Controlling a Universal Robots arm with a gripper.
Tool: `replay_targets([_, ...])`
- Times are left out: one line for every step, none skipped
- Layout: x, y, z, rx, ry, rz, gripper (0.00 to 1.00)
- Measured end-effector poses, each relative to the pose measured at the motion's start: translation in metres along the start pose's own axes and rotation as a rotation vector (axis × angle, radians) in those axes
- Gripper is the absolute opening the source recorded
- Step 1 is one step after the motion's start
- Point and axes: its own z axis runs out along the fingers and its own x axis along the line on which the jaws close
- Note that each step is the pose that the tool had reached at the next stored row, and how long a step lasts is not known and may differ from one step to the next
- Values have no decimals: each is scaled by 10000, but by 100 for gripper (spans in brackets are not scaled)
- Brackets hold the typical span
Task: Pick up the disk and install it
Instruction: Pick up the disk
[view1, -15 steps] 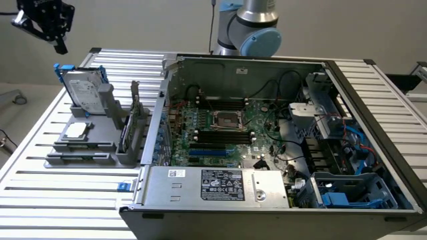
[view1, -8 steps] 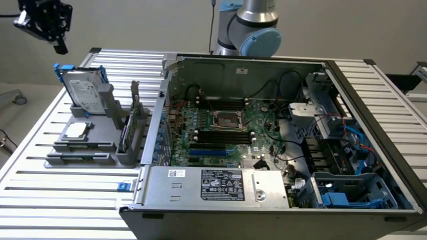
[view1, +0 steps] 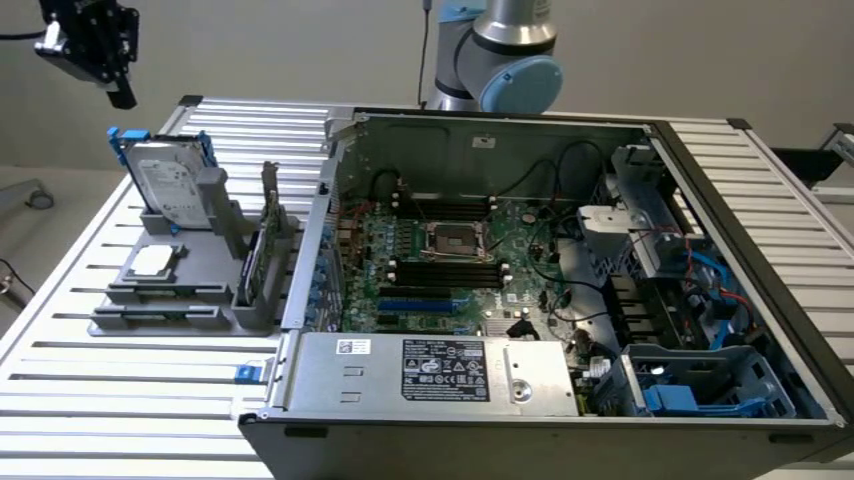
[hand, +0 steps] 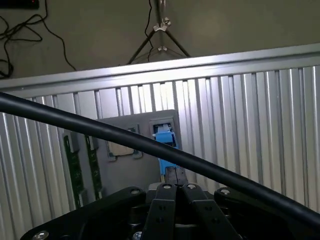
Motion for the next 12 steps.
replay_targets([0, 0, 0, 8, 4, -179, 11])
replay_targets([0, 0, 0, 15, 10, -359, 11])
replay_targets([0, 0, 0, 22, 14, -539, 11])
replay_targets([0, 0, 0, 29, 19, -718, 11])
replay_targets([0, 0, 0, 36, 24, -898, 11])
replay_targets([0, 0, 0, 43, 28, -1077, 11])
replay_targets([0, 0, 0, 51, 34, -1273, 11])
replay_targets([0, 0, 0, 58, 38, -1454, 11])
replay_targets([0, 0, 0, 65, 43, -1633, 11])
replay_targets([0, 0, 0, 73, 47, -1813, 11])
replay_targets([0, 3, 1, 78, 52, -1962, 11])
replay_targets([0, 4, 1, 79, 53, -2005, 11])
